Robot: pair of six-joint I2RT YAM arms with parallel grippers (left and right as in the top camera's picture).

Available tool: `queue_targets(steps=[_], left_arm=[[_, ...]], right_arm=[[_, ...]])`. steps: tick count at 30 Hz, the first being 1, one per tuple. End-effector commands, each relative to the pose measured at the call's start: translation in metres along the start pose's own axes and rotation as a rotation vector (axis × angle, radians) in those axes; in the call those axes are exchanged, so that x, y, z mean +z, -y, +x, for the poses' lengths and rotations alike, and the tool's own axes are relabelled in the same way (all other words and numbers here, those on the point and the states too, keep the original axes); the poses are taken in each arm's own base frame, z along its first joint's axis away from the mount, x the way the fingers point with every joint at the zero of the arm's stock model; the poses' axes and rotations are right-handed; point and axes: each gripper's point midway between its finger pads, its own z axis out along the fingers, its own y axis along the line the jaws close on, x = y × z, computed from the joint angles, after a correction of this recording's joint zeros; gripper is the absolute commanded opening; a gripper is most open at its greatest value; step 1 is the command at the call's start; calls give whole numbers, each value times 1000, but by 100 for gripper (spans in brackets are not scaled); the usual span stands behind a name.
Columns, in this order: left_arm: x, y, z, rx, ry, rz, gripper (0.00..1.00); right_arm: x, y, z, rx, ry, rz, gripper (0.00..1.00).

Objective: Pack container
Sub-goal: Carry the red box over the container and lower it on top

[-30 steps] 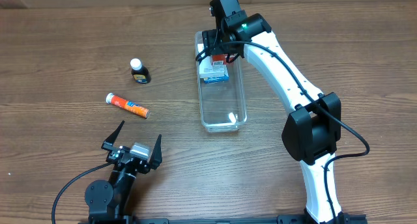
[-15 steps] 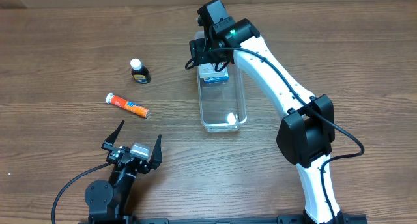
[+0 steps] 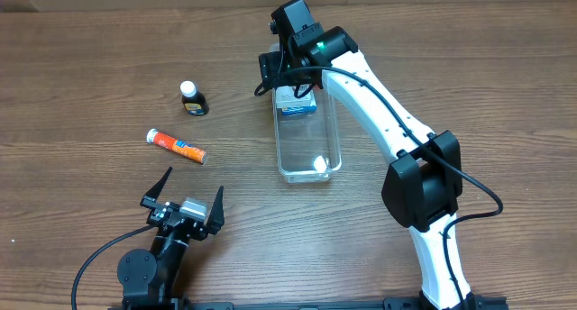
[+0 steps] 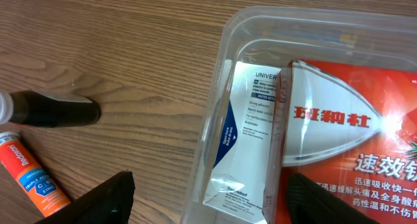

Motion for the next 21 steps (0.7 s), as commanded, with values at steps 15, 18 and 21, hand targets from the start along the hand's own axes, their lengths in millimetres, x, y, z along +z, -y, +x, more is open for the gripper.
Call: queue_targets(steps=[15,18,21], left_arm=[[0,-2,1,-13,-2,-12,100],[0,-2,1,-13,-2,-12,100],[0,-2,1,-13,-2,-12,100]], right_arm=[[37,-18,20,-27,-56,-39,76],[38,-29,24,-43,-61,-48,76],[38,-34,26,-52,-58,-44,76]])
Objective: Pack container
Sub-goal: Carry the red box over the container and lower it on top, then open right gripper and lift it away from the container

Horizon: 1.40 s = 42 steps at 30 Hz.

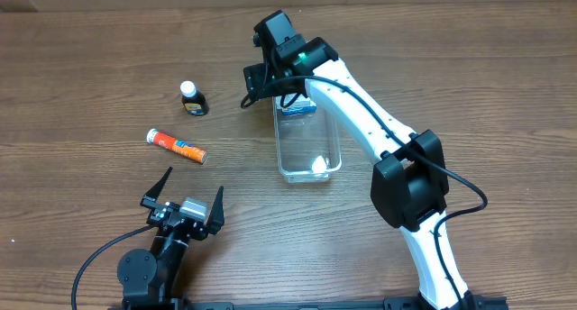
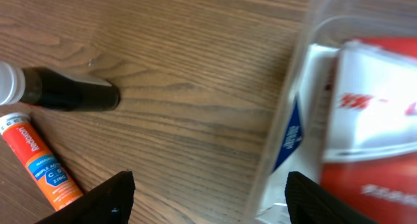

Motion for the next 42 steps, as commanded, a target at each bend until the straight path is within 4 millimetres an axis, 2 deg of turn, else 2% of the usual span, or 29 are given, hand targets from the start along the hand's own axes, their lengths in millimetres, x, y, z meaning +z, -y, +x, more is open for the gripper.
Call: queue_targets(steps=[1,6,10,13,16,20,22,28,33,38,42], left_arm=[[0,-2,1,-13,-2,-12,100],[0,-2,1,-13,-2,-12,100],[0,-2,1,-13,-2,-12,100],[0,-2,1,-13,-2,-11,100],[0,-2,1,-13,-2,-12,100],[0,-2,1,-13,-2,-12,100],[0,-2,1,-13,-2,-12,100],[0,-2,1,-13,-2,-12,100],[0,-2,1,-13,-2,-12,100],[0,-2,1,-13,-2,-12,100],[0,-2,1,-13,-2,-12,100]], right_arm=[[13,1,6,-1,-15,18,76],[1,22,-11,28,20,43,76],[-17,24,-30,10,68,63,76],[-20,33,-34,22,77,75,76],[-22,50,-36,46,76,101,76],[-30,91,-47,66,108,197,76],[-33,105,-51,76,118,208,76],[-37,125,-58,74,135,223,76],[-35,123,-51,75,107,212,76],[-26,111,-36,75,46,146,73],[-23,103,-31,64,31,140,73]])
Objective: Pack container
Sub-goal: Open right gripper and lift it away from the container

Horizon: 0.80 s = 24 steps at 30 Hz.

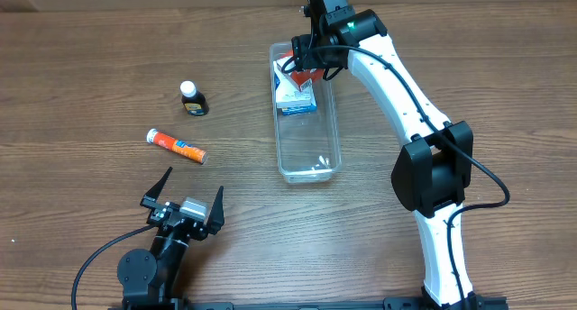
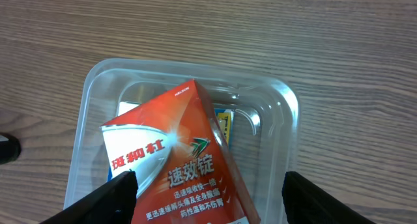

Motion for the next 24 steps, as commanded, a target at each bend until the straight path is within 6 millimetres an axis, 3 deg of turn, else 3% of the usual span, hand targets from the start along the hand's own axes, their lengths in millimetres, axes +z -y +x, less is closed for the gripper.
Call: queue_targets(steps=[1,14,18,22,24], left_arm=[[0,-2,1,-13,-2,-12,100],[0,-2,1,-13,-2,-12,100],[0,-2,1,-14,-2,-12,100],[0,-2,1,-13,-2,-12,100],[0,-2,1,-13,-2,-12,100]], right_arm=[[8,-12,10,-23,-31,-25,73],[12,-54,42,-84,-121,-80,73],[11,-59,53,-81,-154,-74,73],[5,-48,42,-60,-131,-50,73],[-14,-42,23,-47,-93,-53,76]])
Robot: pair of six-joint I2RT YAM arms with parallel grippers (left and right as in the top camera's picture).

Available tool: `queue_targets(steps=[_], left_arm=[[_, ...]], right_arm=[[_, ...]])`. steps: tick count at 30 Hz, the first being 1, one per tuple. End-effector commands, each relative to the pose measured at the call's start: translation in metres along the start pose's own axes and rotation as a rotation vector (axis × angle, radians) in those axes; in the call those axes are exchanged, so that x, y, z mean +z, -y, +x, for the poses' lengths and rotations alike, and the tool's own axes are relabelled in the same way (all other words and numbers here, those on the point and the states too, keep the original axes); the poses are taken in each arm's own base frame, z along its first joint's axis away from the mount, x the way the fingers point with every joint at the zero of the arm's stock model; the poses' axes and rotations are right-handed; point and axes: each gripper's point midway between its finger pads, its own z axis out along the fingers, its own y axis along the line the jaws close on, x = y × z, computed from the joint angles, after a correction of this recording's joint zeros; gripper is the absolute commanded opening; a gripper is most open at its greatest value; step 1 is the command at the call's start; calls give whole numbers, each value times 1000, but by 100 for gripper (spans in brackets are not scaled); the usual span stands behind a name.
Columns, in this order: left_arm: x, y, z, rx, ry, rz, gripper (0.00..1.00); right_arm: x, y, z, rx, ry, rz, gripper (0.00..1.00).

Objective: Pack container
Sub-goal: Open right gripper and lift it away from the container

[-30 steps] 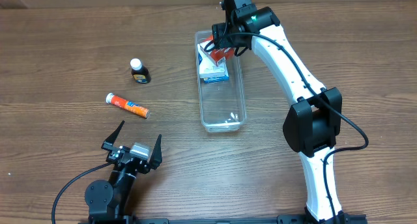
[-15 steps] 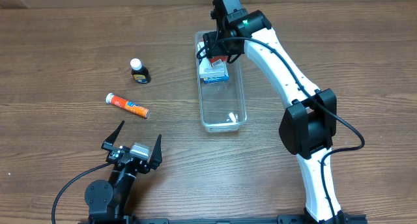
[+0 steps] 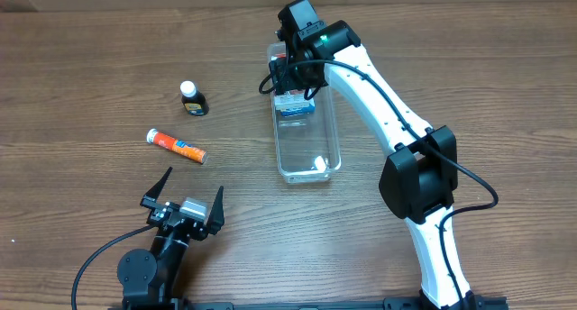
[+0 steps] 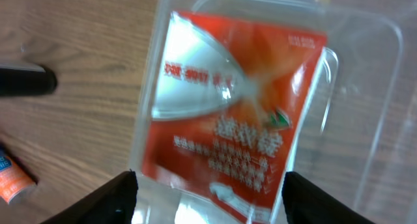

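A clear plastic container lies lengthwise at the table's middle. A red box with Chinese print lies in its far end over a white-and-blue box. My right gripper hovers open just above the red box, holding nothing, its fingers wide apart. A dark bottle with a white cap and an orange tube lie on the wood left of the container. My left gripper stands open near the front edge, empty.
A small white thing lies in the near end of the container. The right arm stretches across the table's right half. In the right wrist view, the bottle and the tube show at the left edge.
My right gripper has moved from beyond the container's far right corner to a spot over its far end, lower and further left. It is still open. Left arm, bottle and tube are unchanged.
My right gripper was open at the container's far left rim, with both boxes inside. Then it stood left of the rim, toward the bottle. Then it was past the far right corner, looking down on the tilted red box. Now it hovers over that box.
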Motion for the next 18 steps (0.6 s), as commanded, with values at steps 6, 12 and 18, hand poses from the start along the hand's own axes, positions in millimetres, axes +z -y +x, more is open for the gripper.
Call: queue_targets(steps=[6,12,18], left_arm=[[0,-2,1,-13,-2,-12,100],[0,-2,1,-13,-2,-12,100],[0,-2,1,-13,-2,-11,100]], right_arm=[[-110,43,-58,92,191,11,94],[-128,163,-27,373,84,115,100],[-74,191,34,455,-179,150,93]])
